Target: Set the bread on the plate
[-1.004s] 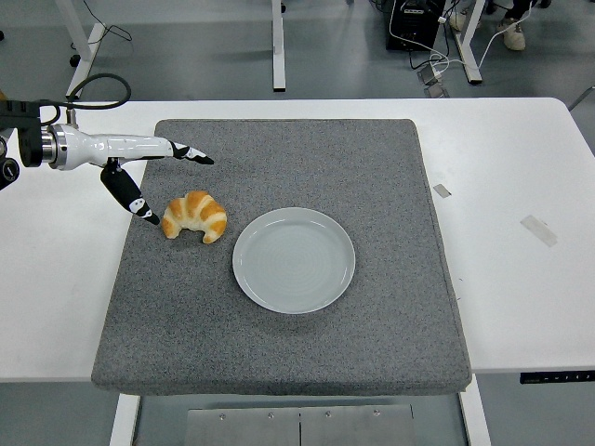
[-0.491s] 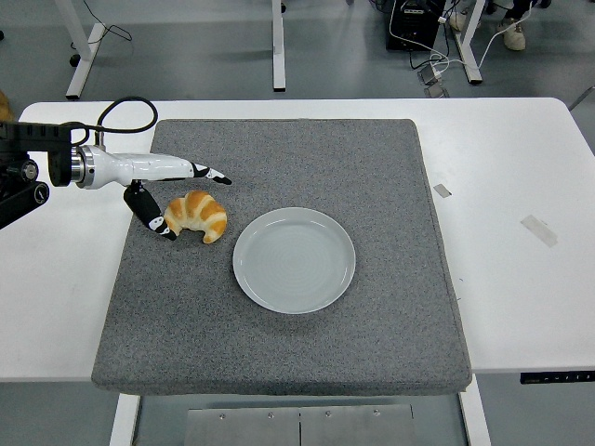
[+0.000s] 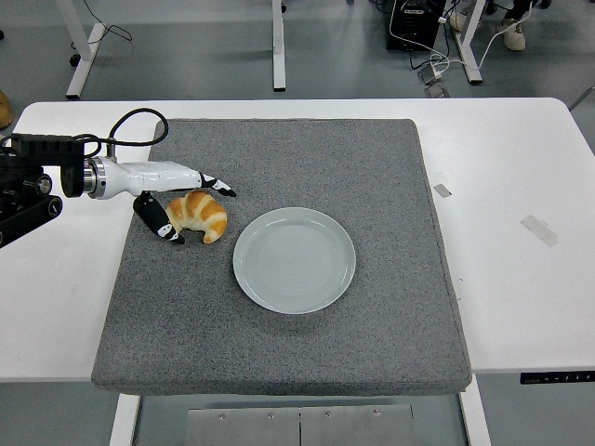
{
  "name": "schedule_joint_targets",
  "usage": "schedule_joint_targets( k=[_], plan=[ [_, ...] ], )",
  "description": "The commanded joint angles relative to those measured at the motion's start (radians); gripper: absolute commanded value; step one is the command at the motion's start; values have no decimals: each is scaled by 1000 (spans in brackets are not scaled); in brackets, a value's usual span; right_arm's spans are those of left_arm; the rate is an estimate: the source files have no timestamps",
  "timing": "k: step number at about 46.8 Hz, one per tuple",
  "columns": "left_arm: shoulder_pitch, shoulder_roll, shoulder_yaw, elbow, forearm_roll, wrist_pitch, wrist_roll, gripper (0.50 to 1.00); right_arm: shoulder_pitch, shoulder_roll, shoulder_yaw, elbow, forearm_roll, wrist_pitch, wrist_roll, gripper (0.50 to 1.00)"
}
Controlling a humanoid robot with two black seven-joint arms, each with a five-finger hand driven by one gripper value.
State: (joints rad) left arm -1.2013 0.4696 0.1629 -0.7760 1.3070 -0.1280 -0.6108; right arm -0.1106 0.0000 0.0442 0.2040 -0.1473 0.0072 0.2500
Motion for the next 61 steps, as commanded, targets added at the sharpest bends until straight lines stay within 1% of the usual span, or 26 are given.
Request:
schedule_joint_targets(
  k=[1, 9, 16, 19, 27, 34, 36, 40, 42, 49, 61],
  plan=[
    [2, 0, 0, 0, 0, 7, 0, 904, 0, 0, -1, 0, 0, 0, 0, 1000],
    [9, -2, 12, 0, 2, 16, 0, 875, -1, 0, -3, 0, 0, 0, 0, 1000],
    [9, -6, 30, 0, 2, 42, 0, 857, -1, 0, -3, 0, 0, 0, 0, 1000],
    [9, -8, 40, 0, 2, 45, 0, 834, -1, 0, -3, 0, 0, 0, 0, 1000],
    [9, -25, 61, 7, 2, 77, 0, 728, -3, 0, -3, -2, 0, -1, 0, 1000],
    [9, -57, 79, 50, 2, 116, 0, 634, -6, 0, -3, -2, 0, -1, 0, 1000],
    [9, -66, 81, 61, 2, 125, 0, 599, -6, 0, -3, -2, 0, -1, 0, 1000],
    [8, -78, 81, 73, -2, 126, 0, 559, -6, 0, -4, -2, 0, -1, 0, 1000],
    [8, -83, 81, 76, -5, 126, 0, 525, -6, 0, -4, -2, 0, -1, 0, 1000],
    [-3, -100, 78, 109, -18, 126, 0, 507, -6, 0, -4, -2, 0, 0, 0, 1000],
    [-24, -104, 73, 115, -49, 126, 0, 507, -4, 0, -4, -2, 0, 0, 0, 1000]
  ],
)
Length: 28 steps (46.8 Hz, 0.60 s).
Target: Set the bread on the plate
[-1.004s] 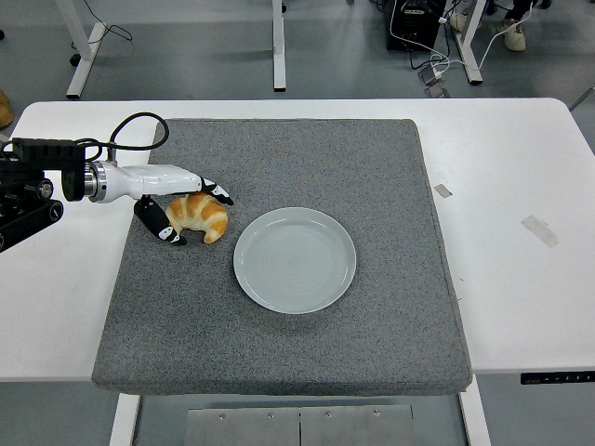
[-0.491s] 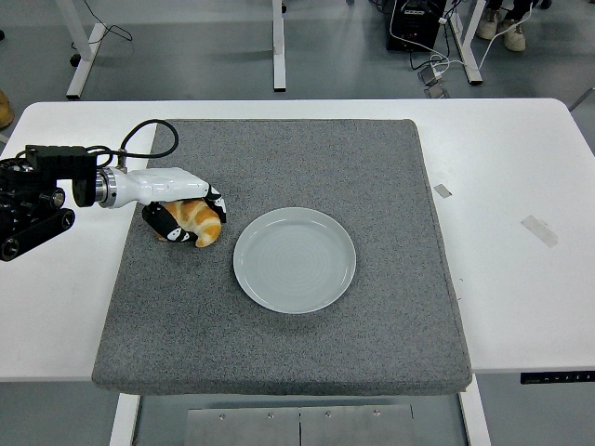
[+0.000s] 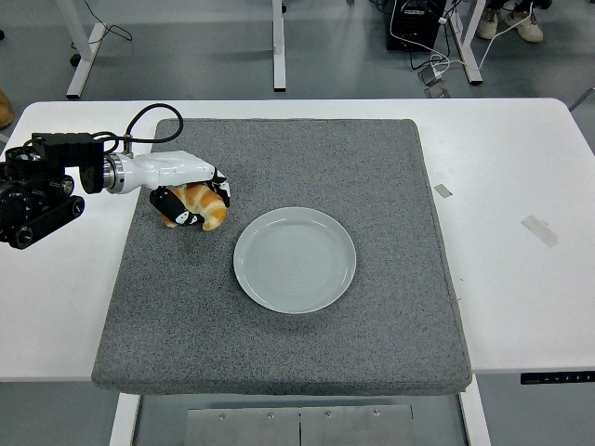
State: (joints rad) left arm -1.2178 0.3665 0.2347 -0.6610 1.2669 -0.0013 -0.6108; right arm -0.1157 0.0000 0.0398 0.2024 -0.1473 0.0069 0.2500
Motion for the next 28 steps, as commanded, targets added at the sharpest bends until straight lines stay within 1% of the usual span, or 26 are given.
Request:
schedule_joint_targets(
  k=[1, 6, 13, 17, 20, 24, 28],
  plan=[
    [-11, -1, 2, 0, -11, 0, 0, 507, -1, 0, 0, 0, 0, -1, 0, 1000],
    [-23, -1, 0, 0, -17, -2, 0, 507, 1, 0, 0, 0, 0, 1, 0, 1000],
    [-89, -12, -3, -5, -33, -16, 0, 508, 1, 0, 0, 0, 0, 1, 0, 1000],
    [-138, -11, 0, -8, -79, -39, 0, 510, 1, 0, 0, 0, 0, -1, 0, 1000],
    [-181, -11, 2, -8, -106, -68, 0, 510, 2, 0, 0, 0, 0, -1, 0, 1000],
    [-230, -11, 0, -6, -121, -101, 0, 510, 4, 0, 0, 0, 0, 1, 0, 1000],
    [-279, -11, -2, -8, -123, -121, 0, 510, 4, 0, 0, 0, 0, -1, 0, 1000]
  ],
)
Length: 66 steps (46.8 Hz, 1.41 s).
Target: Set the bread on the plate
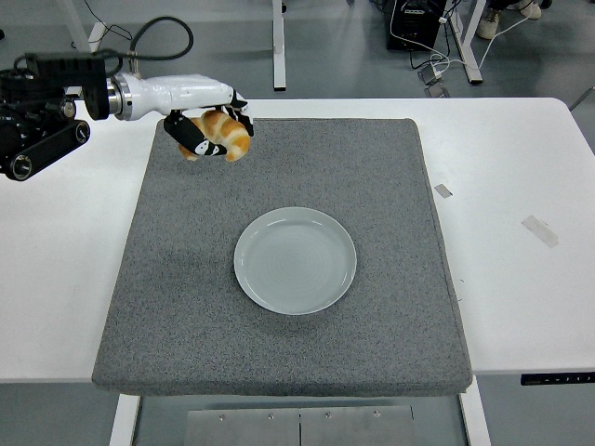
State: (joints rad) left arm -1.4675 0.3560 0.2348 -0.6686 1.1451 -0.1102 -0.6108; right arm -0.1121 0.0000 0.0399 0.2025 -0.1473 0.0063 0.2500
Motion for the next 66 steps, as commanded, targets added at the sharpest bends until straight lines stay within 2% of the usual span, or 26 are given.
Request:
schedule_joint_targets(
  k=[1, 7, 14, 22, 31, 39, 49, 56, 66],
  plan=[
    [-42, -2, -2, -2, -1, -16, 0, 510, 0, 0, 0, 0, 0, 0, 0, 1000],
    [-102, -12, -2, -2, -14, -54, 0, 510, 2, 0, 0, 0, 0, 0, 0, 1000],
    [-126, -68, 8, -2, -16, -57, 0, 511, 3, 0, 0, 2, 0, 0, 0, 1000],
    [-129, -140, 11, -2, -5, -57, 0, 511, 3, 0, 2, 0, 0, 0, 0, 1000],
    [-131, -253, 29, -2, -7, -54, 0, 511, 3, 0, 2, 0, 0, 0, 0, 1000],
    [-123, -311, 32, -9, -2, -54, 0, 517, 3, 0, 2, 0, 0, 0, 0, 1000],
    [-108, -321, 98, -51, -4, -54, 0, 519, 3, 0, 3, 0, 0, 0, 0, 1000],
    [-82, -298, 115, -115, -1, -54, 0, 524, 5, 0, 3, 0, 0, 0, 0, 1000],
    [-68, -264, 181, -143, 1, -51, 0, 525, 11, 0, 3, 0, 0, 0, 0, 1000]
  ],
)
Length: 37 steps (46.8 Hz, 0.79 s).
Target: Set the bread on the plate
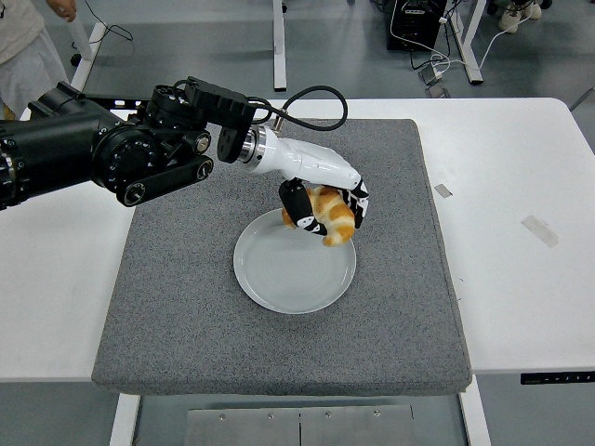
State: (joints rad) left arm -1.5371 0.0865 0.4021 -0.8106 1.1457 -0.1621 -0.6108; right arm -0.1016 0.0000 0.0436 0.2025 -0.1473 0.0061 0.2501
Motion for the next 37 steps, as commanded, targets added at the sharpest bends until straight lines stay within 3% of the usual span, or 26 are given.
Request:
schedule_joint_targets(
  k=[1, 27, 37],
  plan=[
    [3, 7, 18, -1, 0, 1, 0, 527, 0, 0, -1, 0, 0, 0, 0, 1000],
    [98, 7, 27, 4, 86, 18, 0, 528, 5, 0, 1, -2, 0, 0, 0, 1000],
    [115, 7, 63, 8, 86, 50, 0, 533, 5, 0, 1, -2, 0, 0, 0, 1000]
  ],
)
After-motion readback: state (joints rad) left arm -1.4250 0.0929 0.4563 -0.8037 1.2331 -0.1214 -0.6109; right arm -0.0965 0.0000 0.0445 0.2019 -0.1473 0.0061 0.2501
